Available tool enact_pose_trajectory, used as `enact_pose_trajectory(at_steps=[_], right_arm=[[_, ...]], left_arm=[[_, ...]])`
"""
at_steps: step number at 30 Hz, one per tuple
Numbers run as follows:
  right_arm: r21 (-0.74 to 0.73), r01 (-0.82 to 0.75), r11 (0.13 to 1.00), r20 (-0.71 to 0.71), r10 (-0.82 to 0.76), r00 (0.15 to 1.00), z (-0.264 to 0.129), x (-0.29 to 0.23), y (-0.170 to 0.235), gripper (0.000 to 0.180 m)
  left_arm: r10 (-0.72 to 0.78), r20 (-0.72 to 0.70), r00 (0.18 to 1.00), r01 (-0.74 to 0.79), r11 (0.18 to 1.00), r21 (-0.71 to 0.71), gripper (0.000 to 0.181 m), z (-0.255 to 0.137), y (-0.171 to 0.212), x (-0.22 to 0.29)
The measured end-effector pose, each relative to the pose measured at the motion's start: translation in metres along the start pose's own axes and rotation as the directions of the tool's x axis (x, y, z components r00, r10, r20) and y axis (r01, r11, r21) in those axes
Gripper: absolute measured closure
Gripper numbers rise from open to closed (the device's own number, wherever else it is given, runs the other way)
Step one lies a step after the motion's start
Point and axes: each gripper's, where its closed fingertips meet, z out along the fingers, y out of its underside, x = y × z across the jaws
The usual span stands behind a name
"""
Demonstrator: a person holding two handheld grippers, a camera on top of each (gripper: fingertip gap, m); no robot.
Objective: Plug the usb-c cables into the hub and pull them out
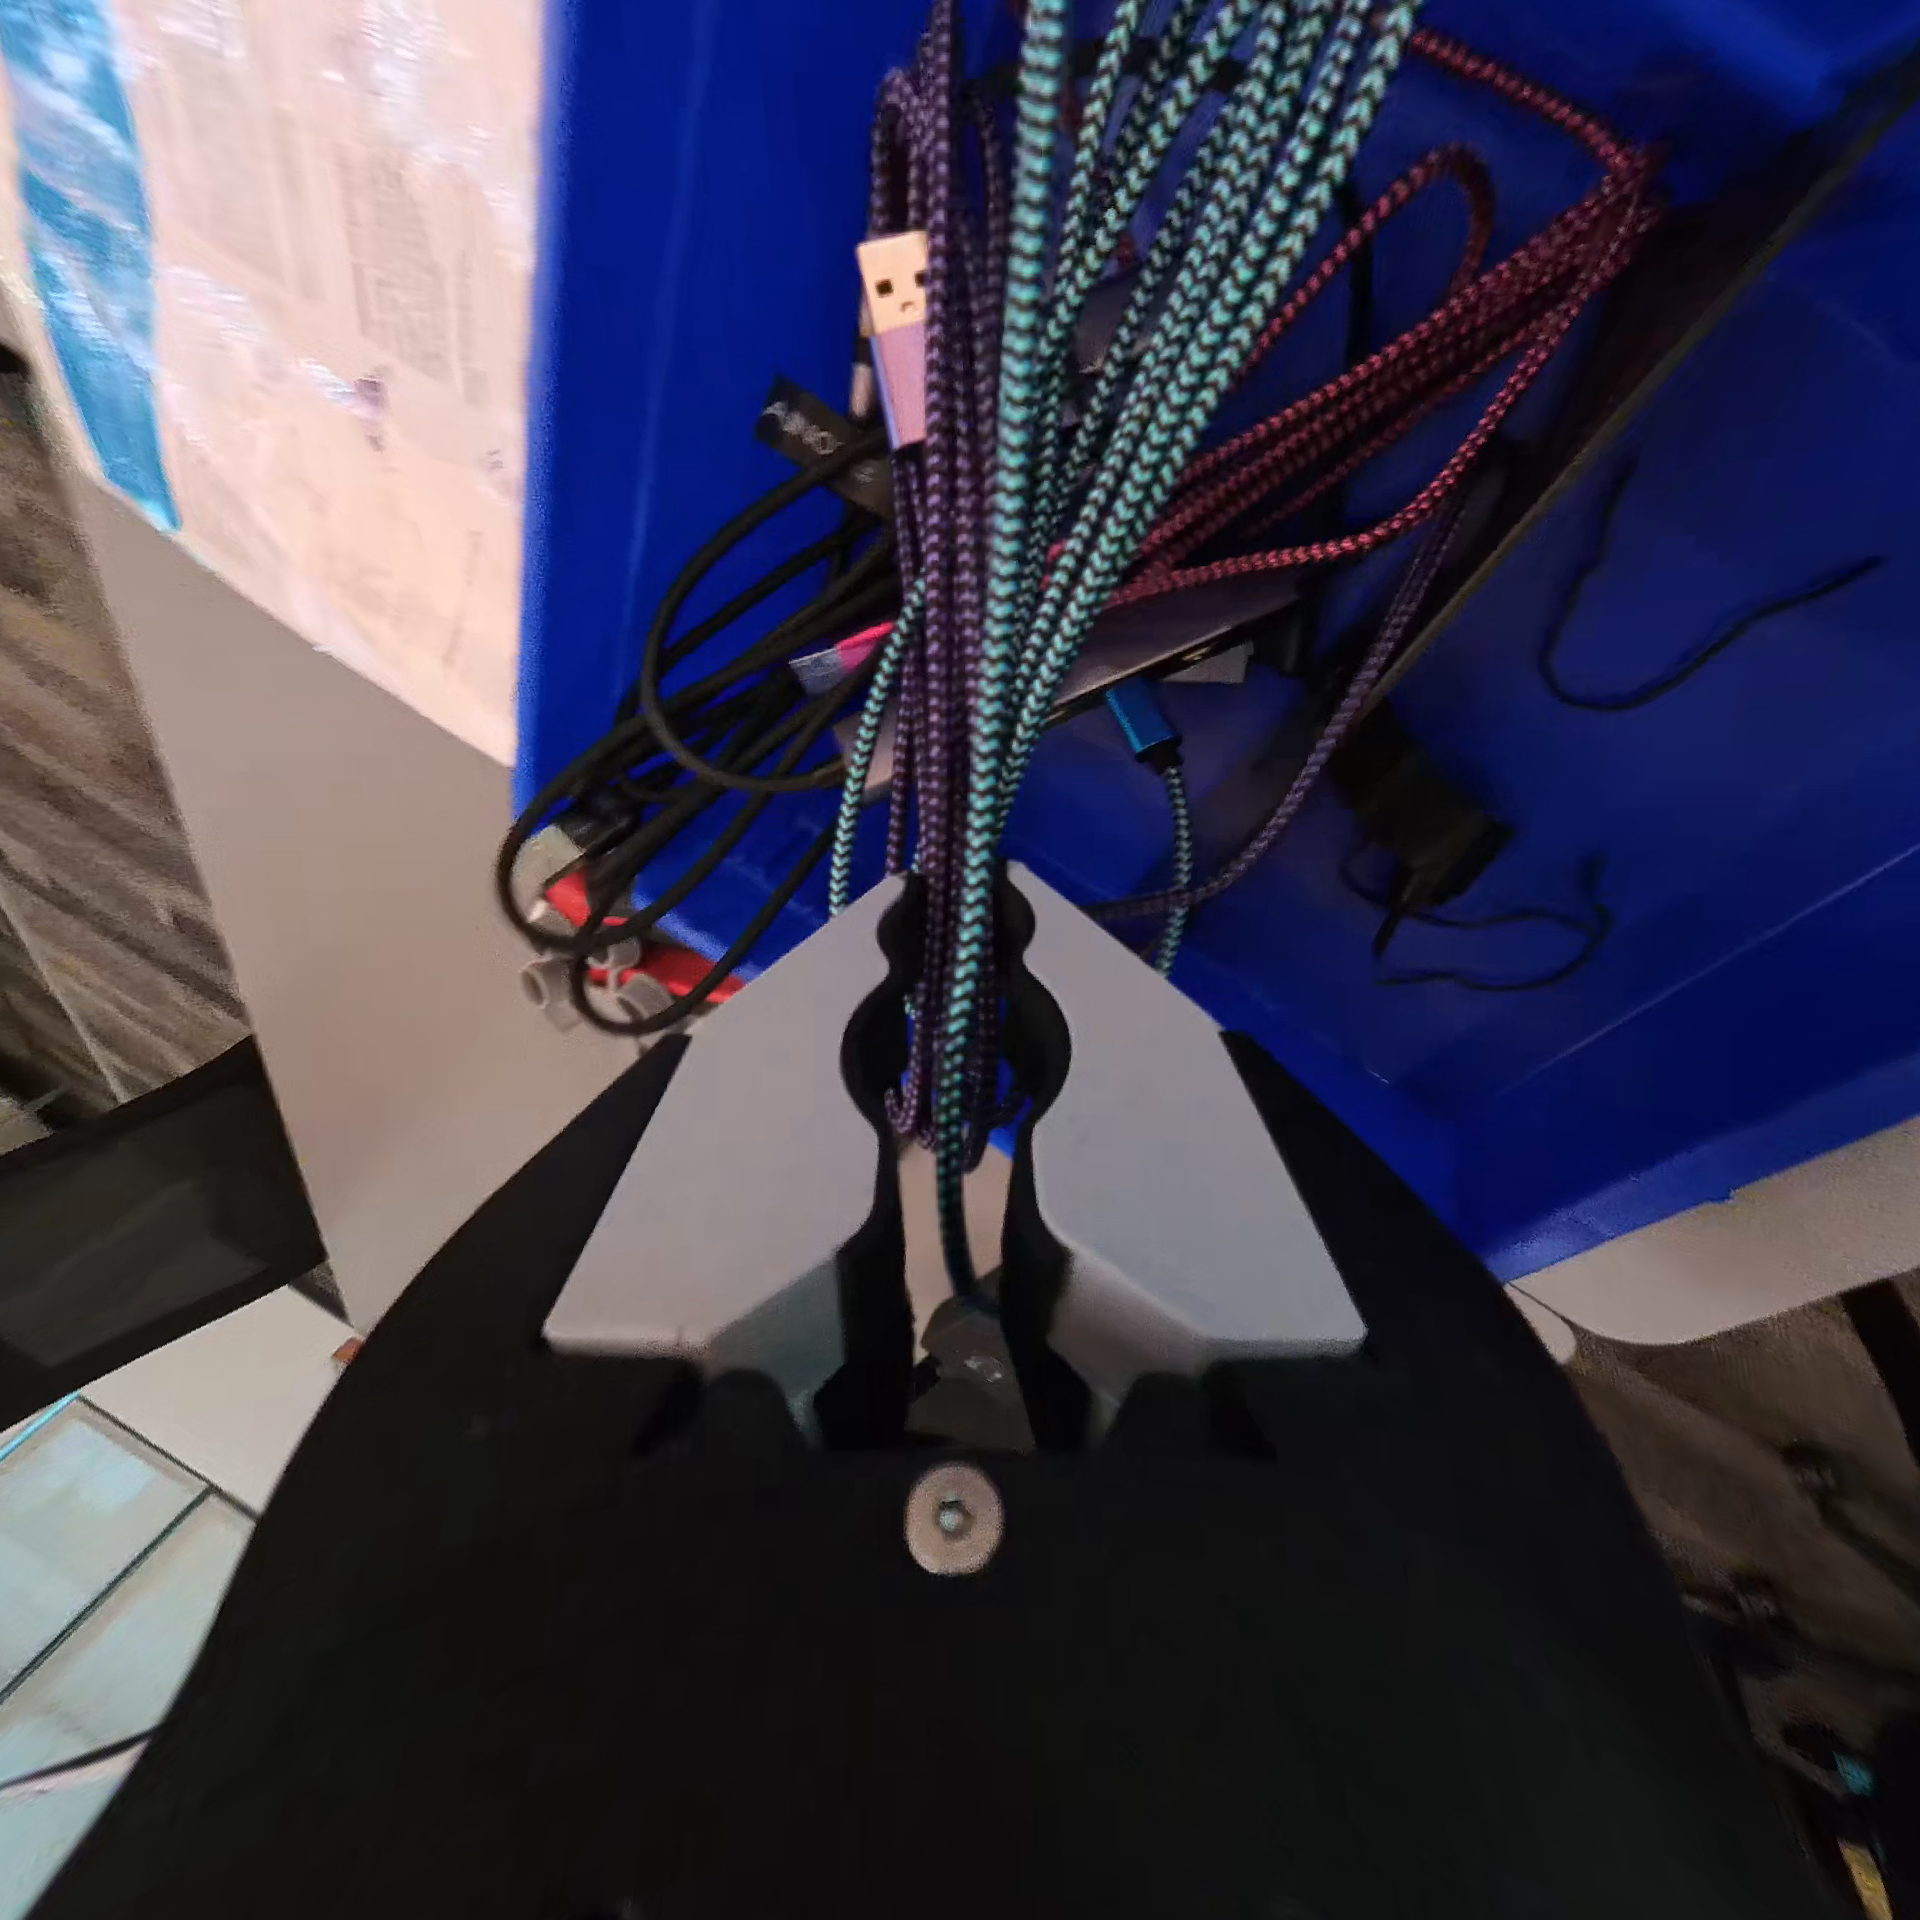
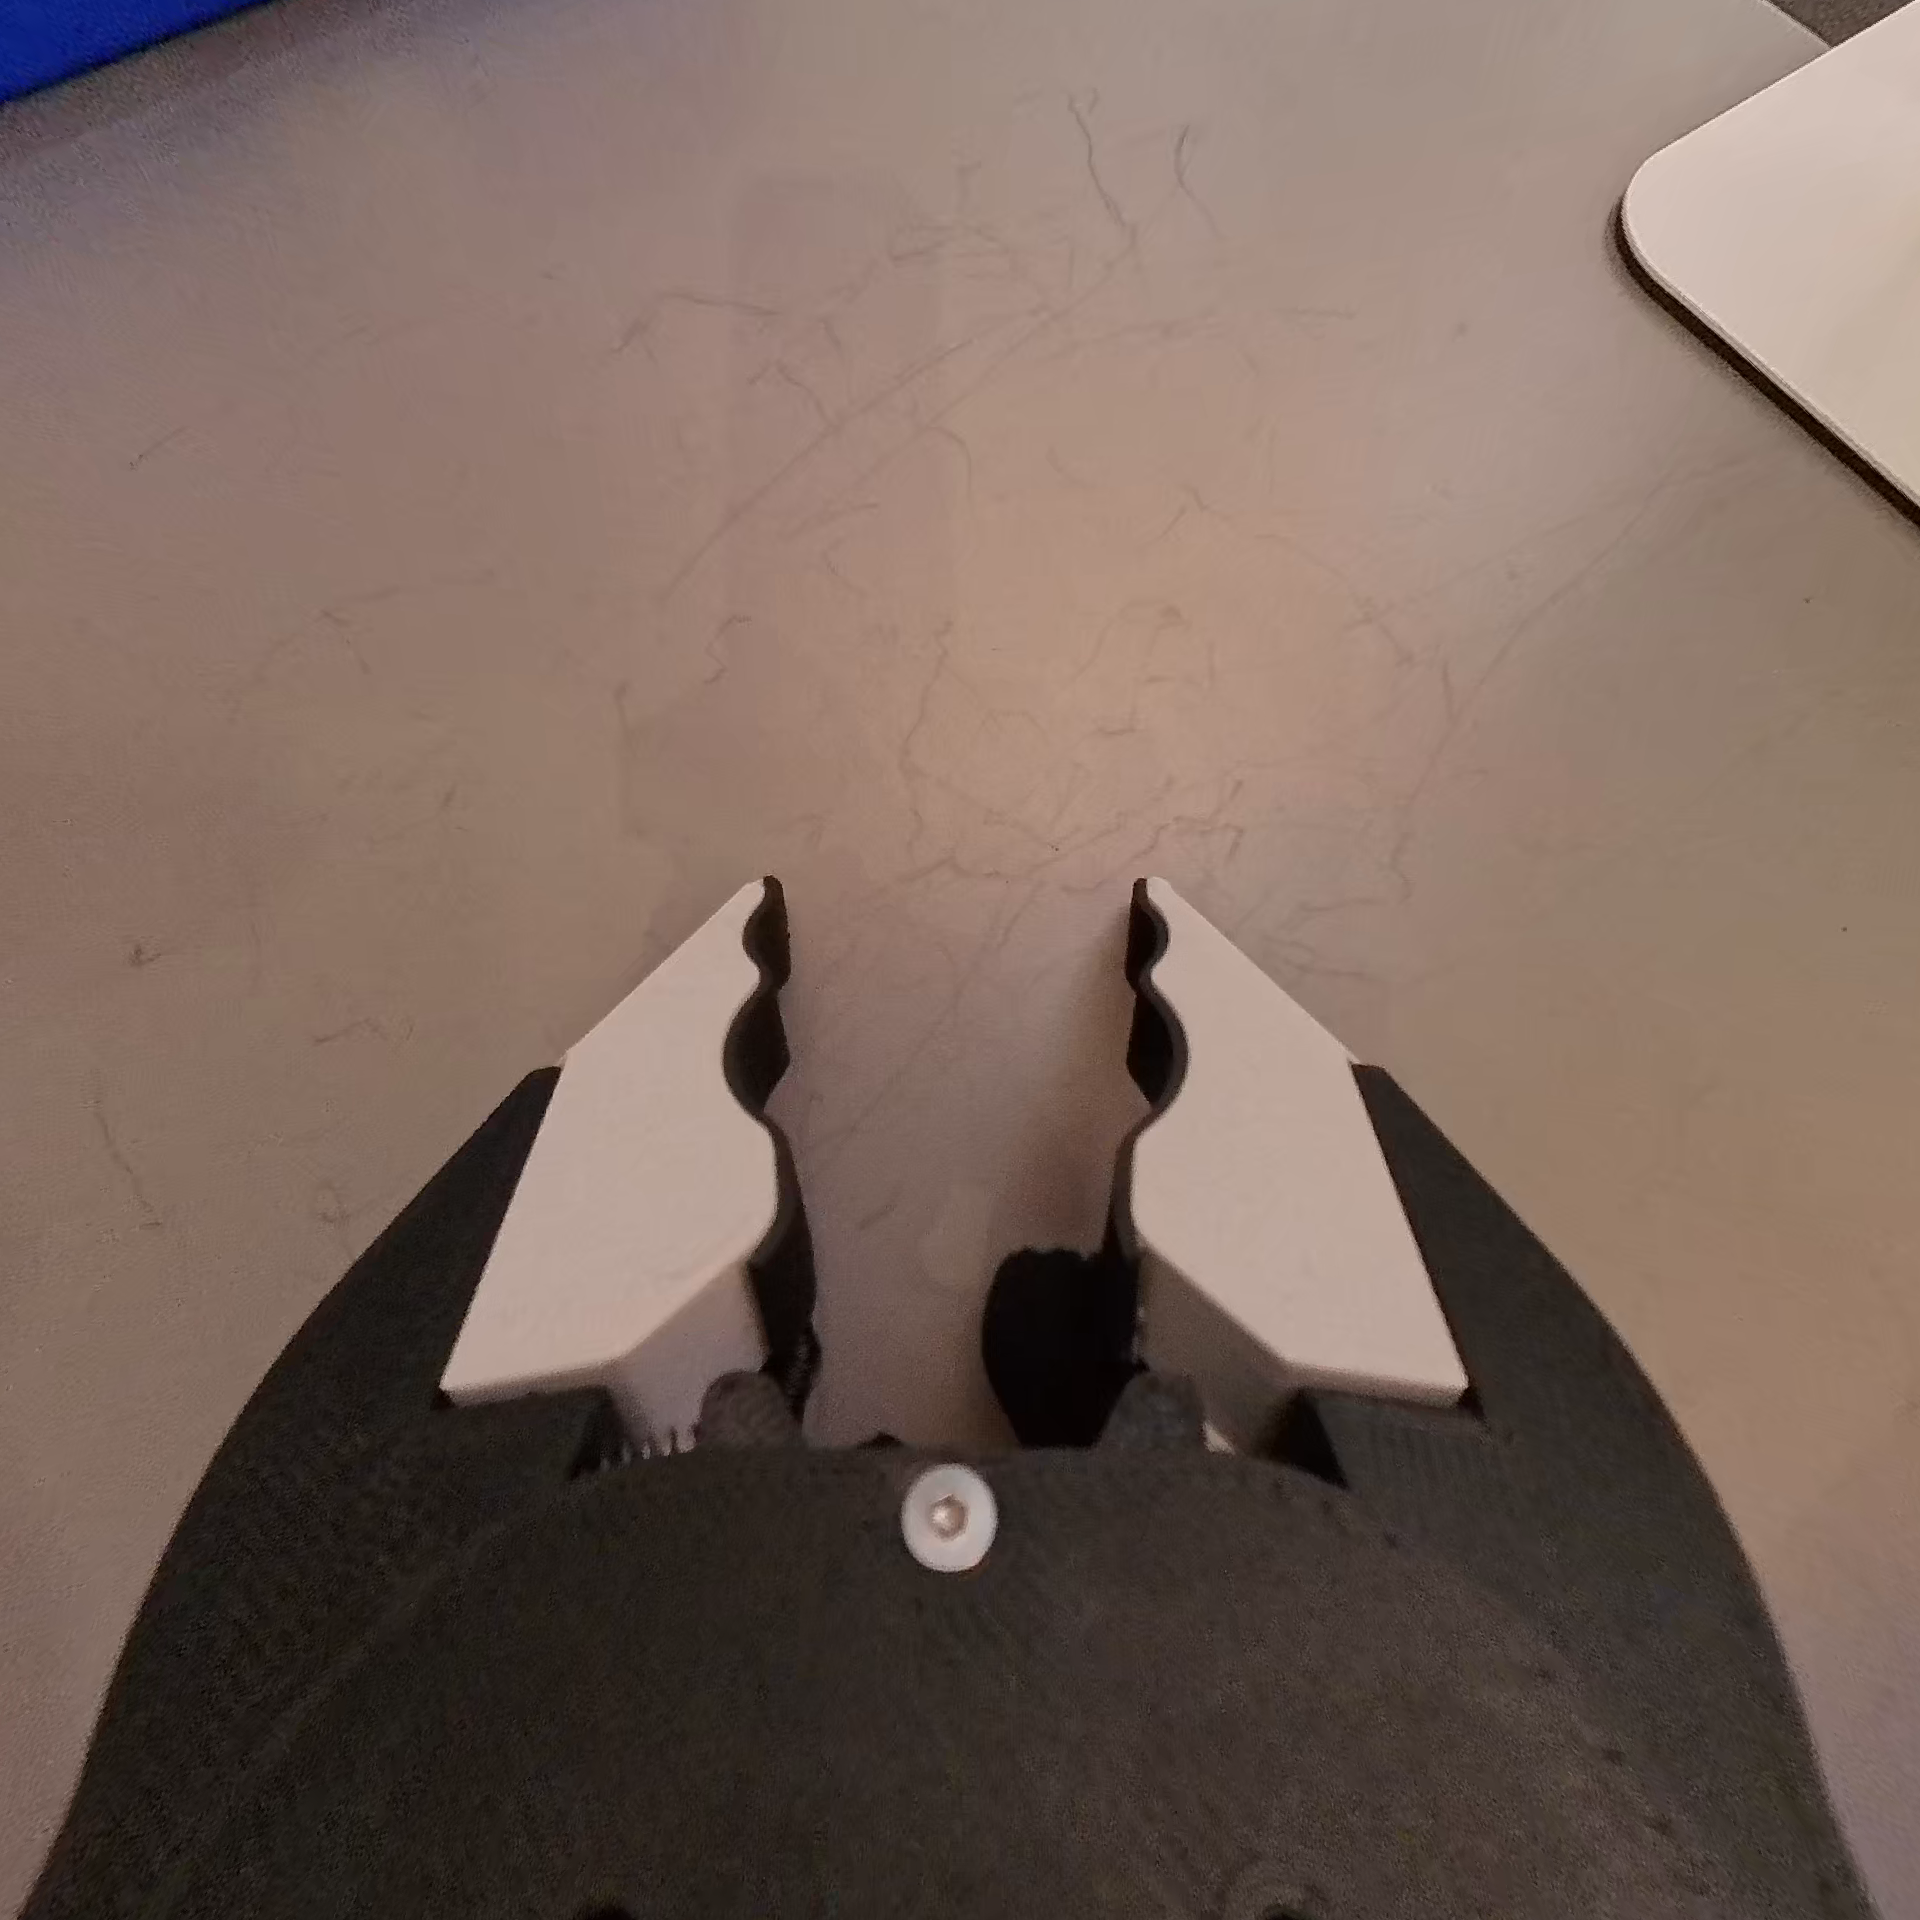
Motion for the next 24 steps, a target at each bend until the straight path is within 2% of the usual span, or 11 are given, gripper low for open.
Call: enact_pose_trajectory(at_steps=[13,24], right_arm=[[0.001,0.002,1.000,0.000,-0.002,1.000,0.000,0.000,0.000,0.117],[0.001,0.002,1.000,0.002,-0.002,1.000,0.000,0.000,0.000,0.118]], left_arm=[[-0.176,0.155,0.972,0.148,0.972,0.180,0.172,-0.068,0.009,-0.044],[-0.375,0.308,0.874,0.264,0.900,0.348,0.172,-0.137,0.019,-0.088]])
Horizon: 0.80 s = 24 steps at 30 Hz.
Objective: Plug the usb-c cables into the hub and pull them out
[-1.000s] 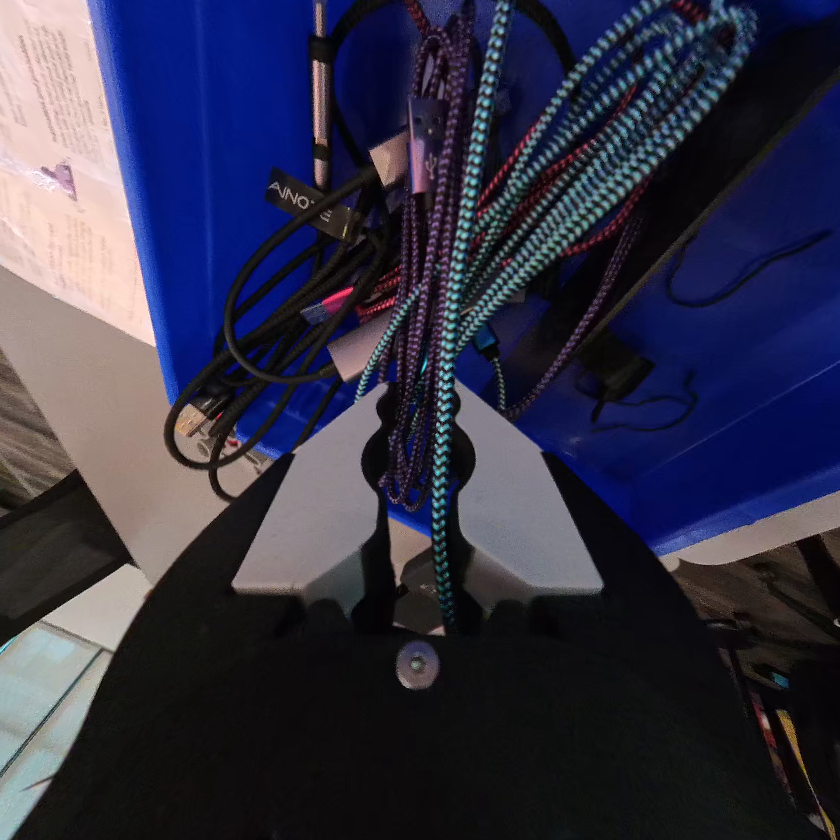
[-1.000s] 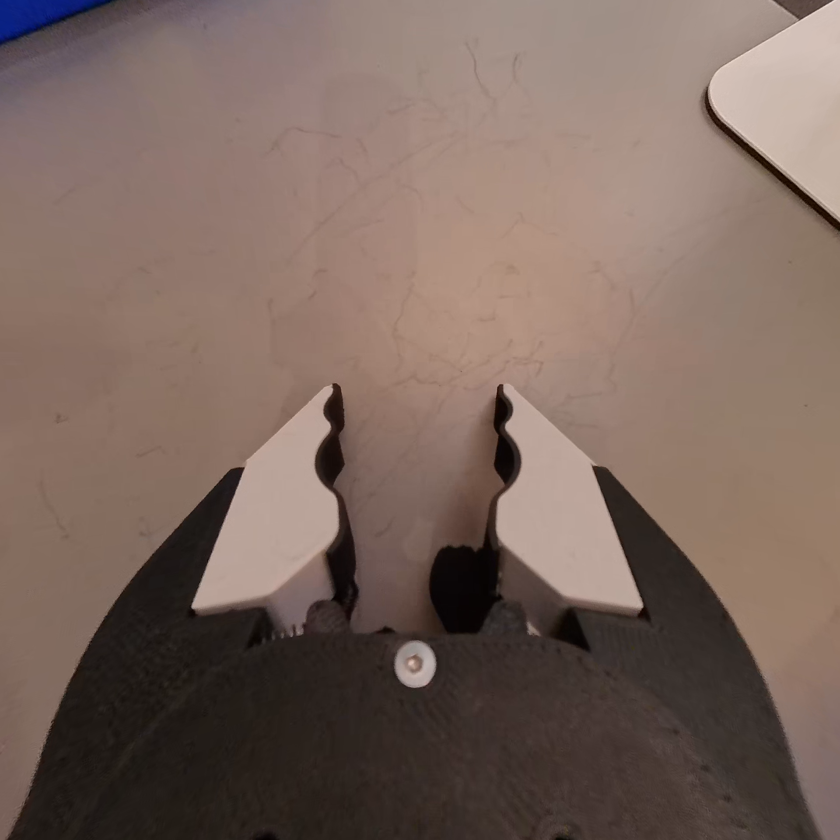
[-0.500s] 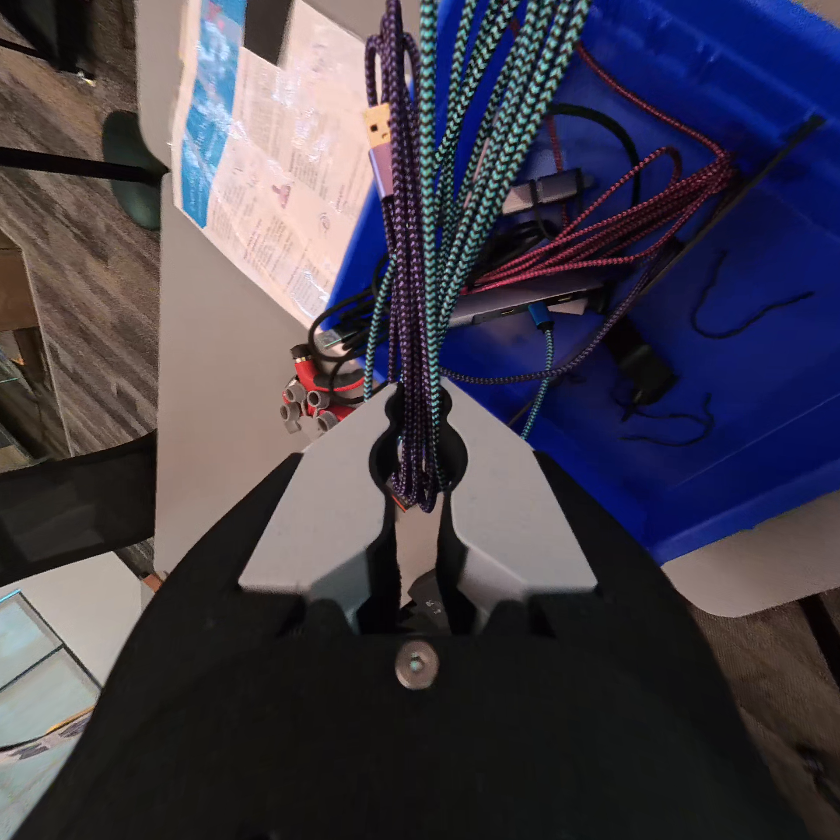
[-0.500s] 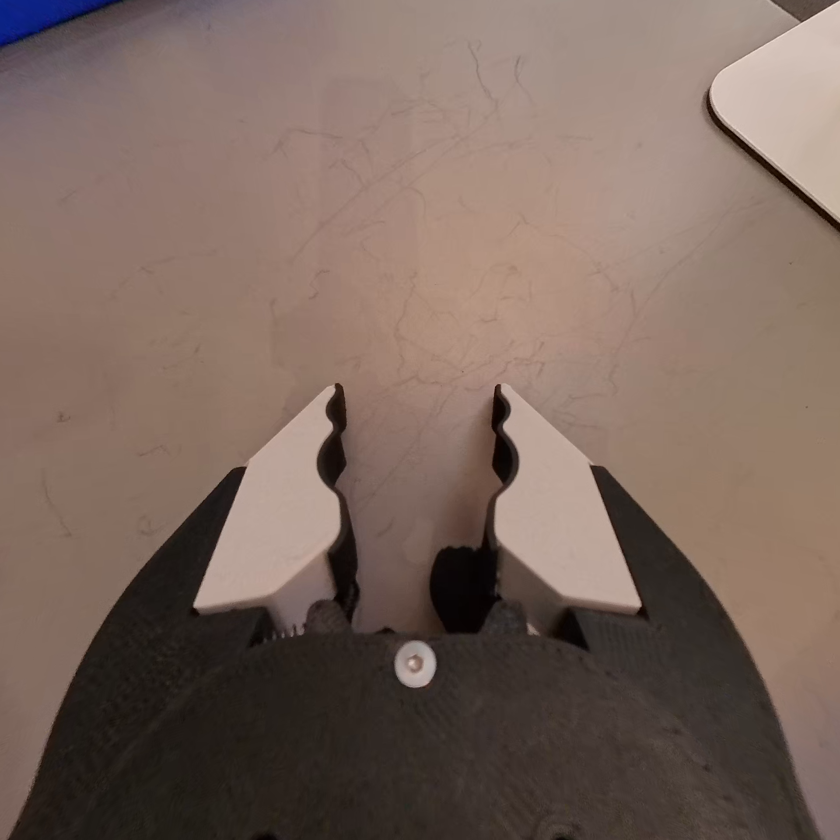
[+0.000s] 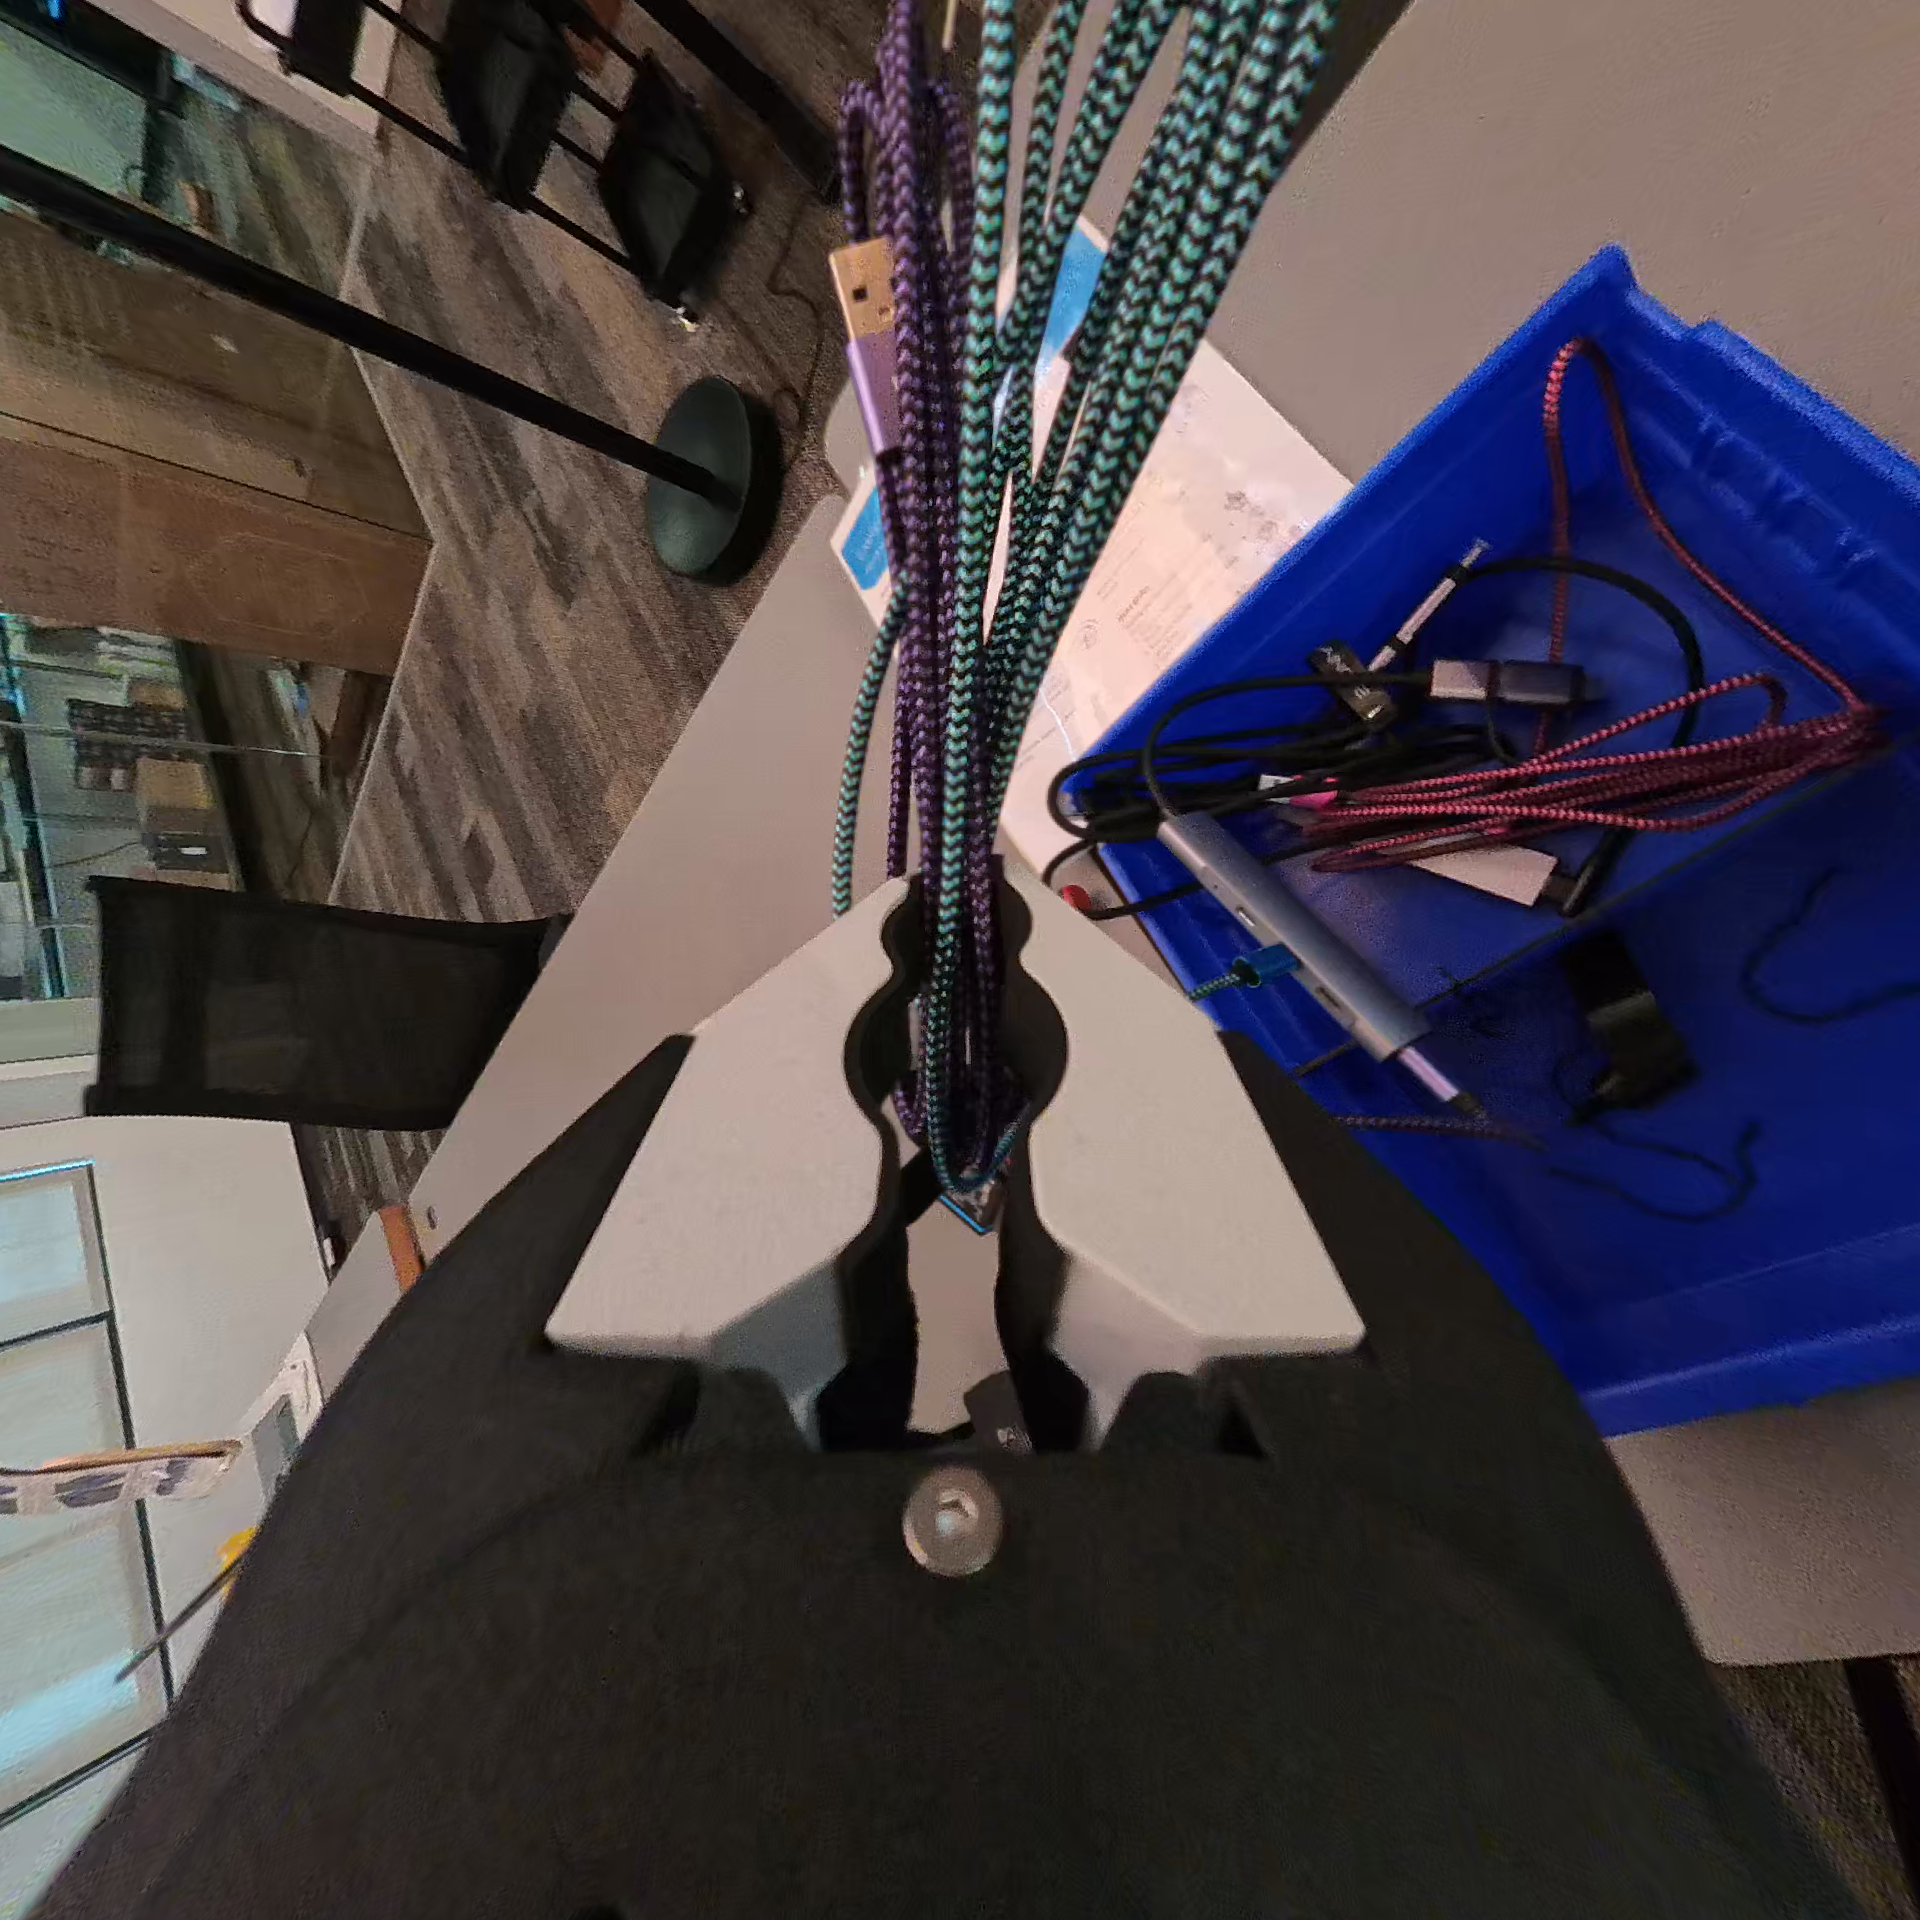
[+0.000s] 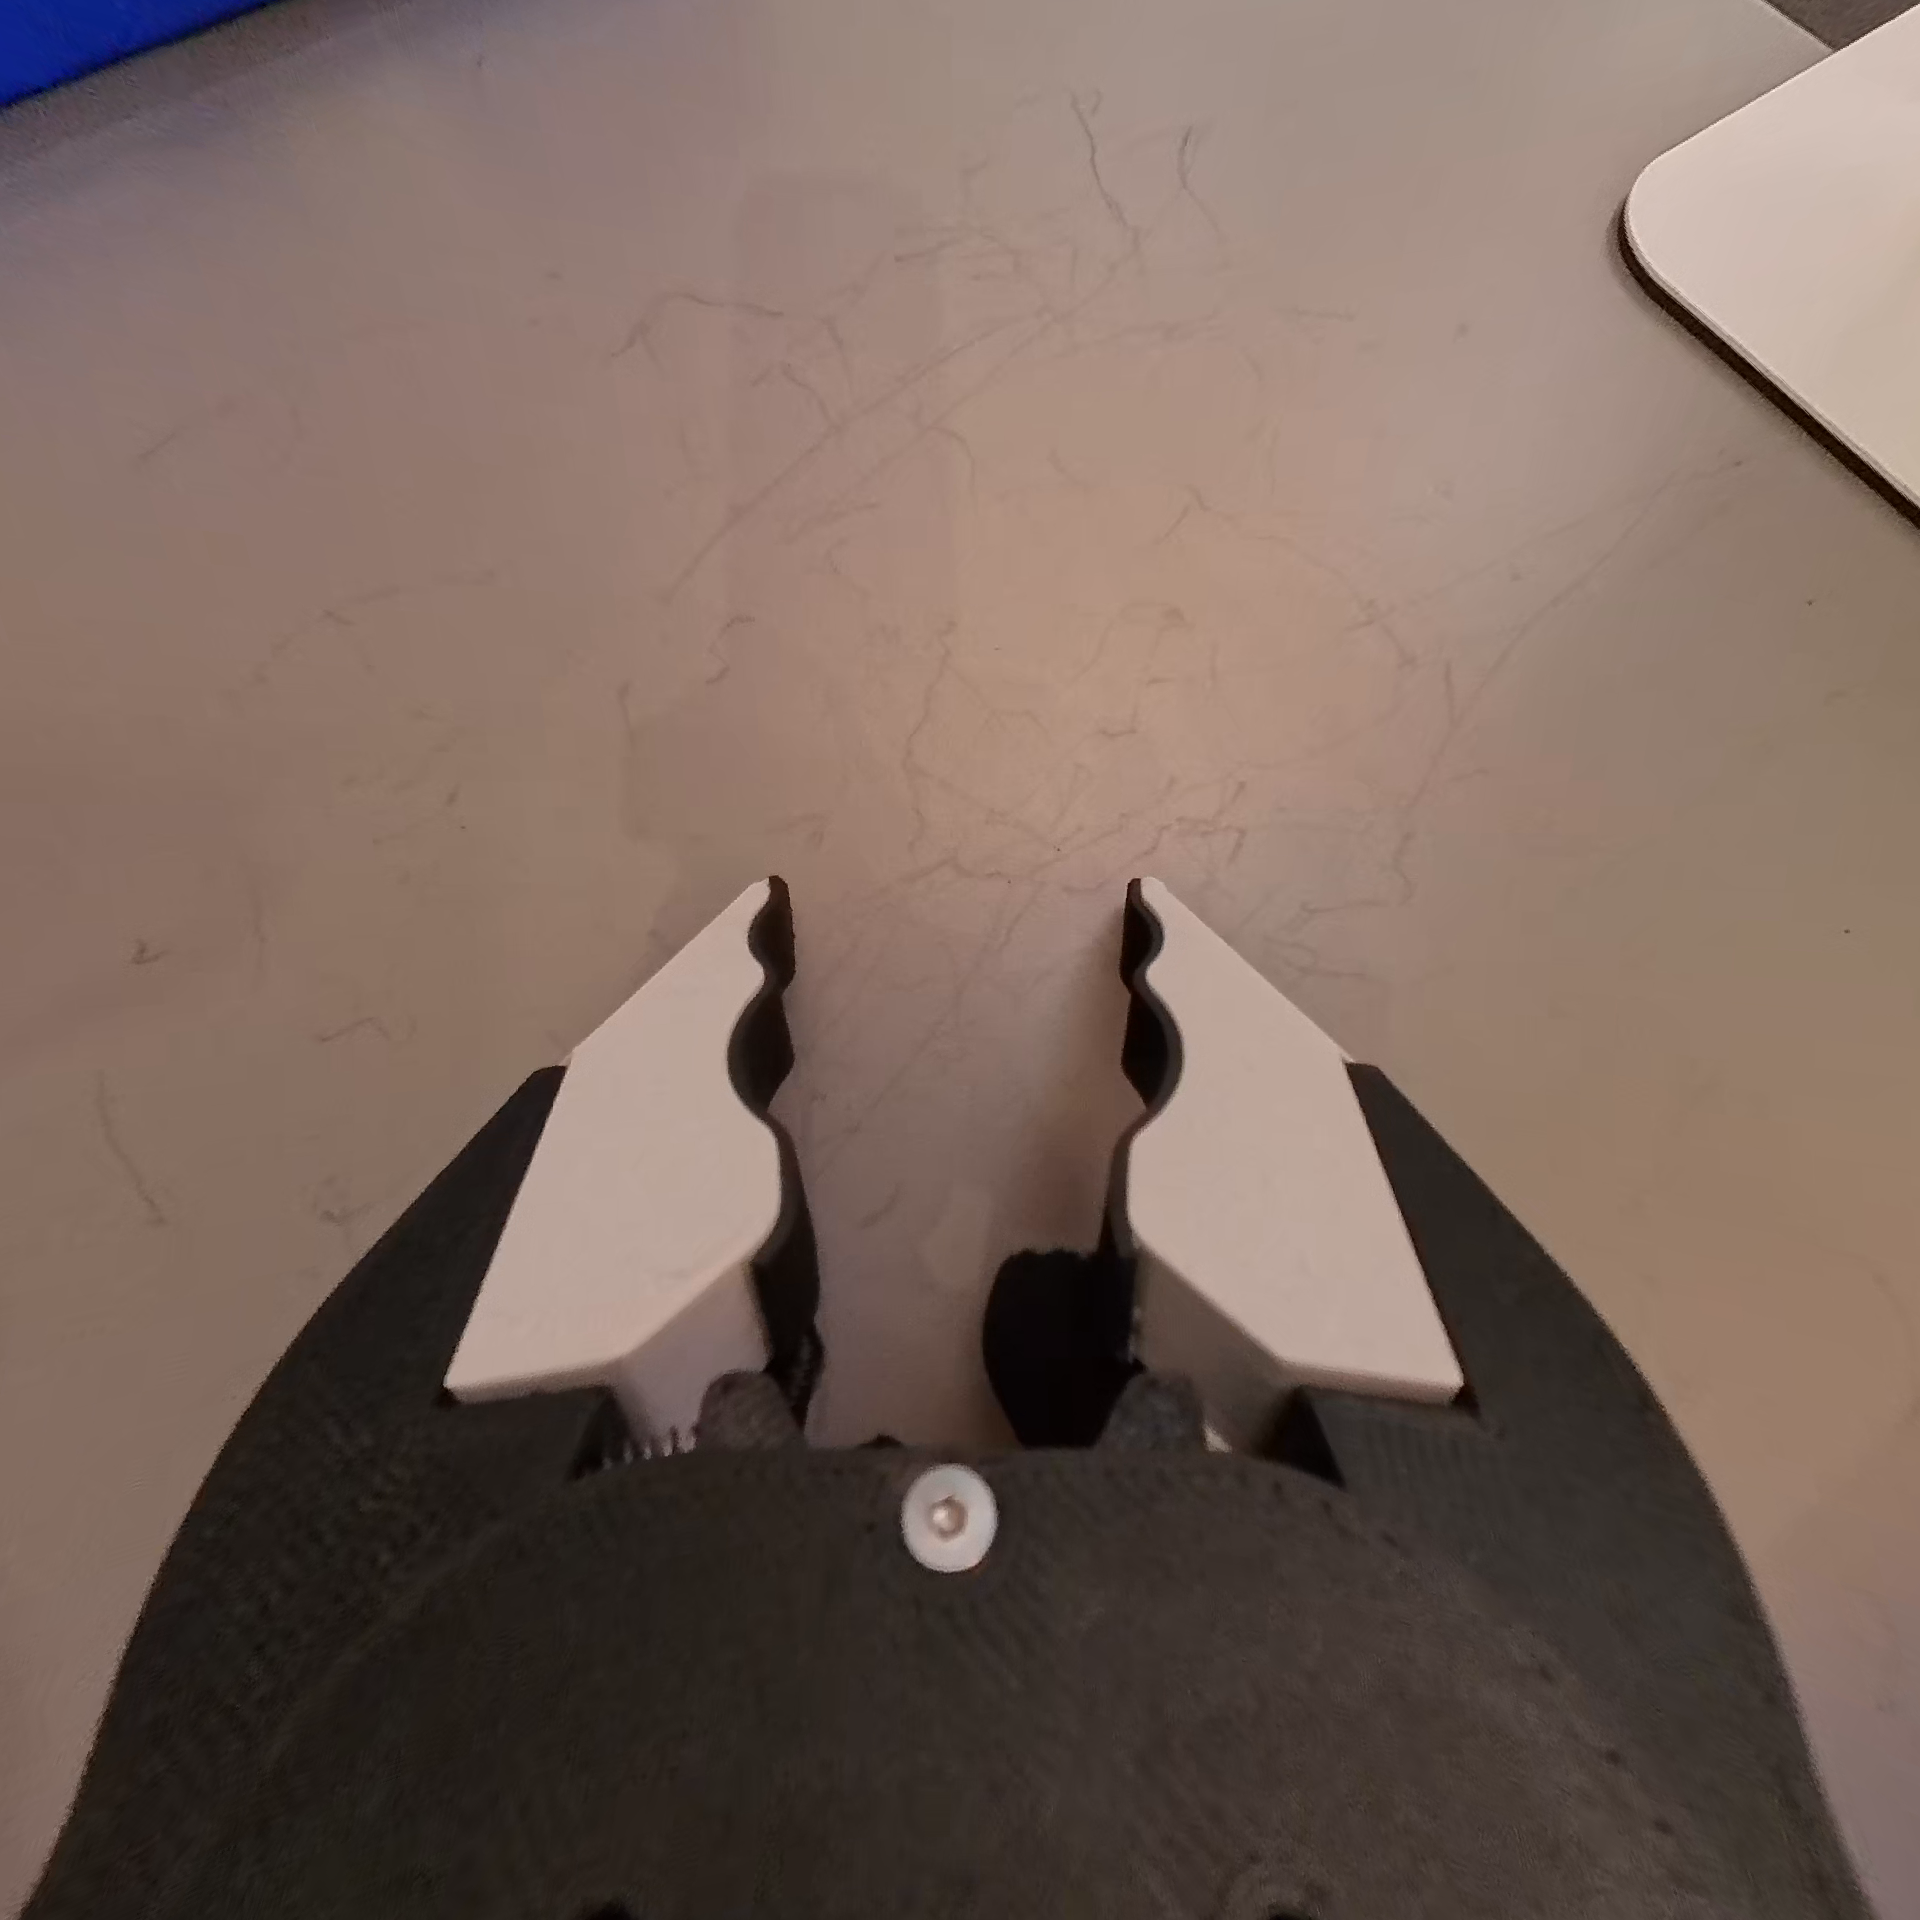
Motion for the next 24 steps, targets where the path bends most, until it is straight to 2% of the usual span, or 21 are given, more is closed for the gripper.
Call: enact_pose_trajectory(at_steps=[9,12,14,16,18,21,24], right_arm=[[0.004,0.001,1.000,0.000,-0.001,1.000,0.000,0.000,0.000,0.118],[0.004,0.003,1.000,0.000,-0.003,1.000,0.000,0.000,0.000,0.118],[0.005,0.003,1.000,0.001,-0.003,1.000,-0.001,-0.001,-0.001,0.118],[0.007,0.004,1.000,0.002,-0.004,1.000,-0.001,-0.001,-0.001,0.118],[0.008,0.005,1.000,0.002,-0.005,1.000,-0.001,-0.001,-0.001,0.118],[0.010,0.007,1.000,0.004,-0.007,1.000,-0.001,-0.001,-0.001,0.118],[0.008,0.012,1.000,0.005,-0.012,1.000,-0.001,-0.002,-0.001,0.118]], left_arm=[[-0.044,0.042,0.998,0.040,0.995,0.095,0.172,-0.019,-0.034,-0.010],[-0.052,-0.004,0.999,0.052,0.990,0.131,0.173,-0.024,-0.048,0.003],[-0.058,-0.065,0.996,0.064,0.993,0.096,0.173,-0.021,-0.048,0.020],[-0.063,-0.114,0.992,0.065,0.998,0.018,0.173,-0.011,-0.036,0.042],[-0.126,-0.196,0.973,0.103,0.987,-0.122,0.173,0.006,-0.008,0.068],[-0.112,-0.250,0.962,0.071,0.983,-0.167,0.173,0.028,0.020,0.095],[-0.142,-0.278,0.950,0.061,0.958,-0.282,0.173,0.047,0.049,0.111]])
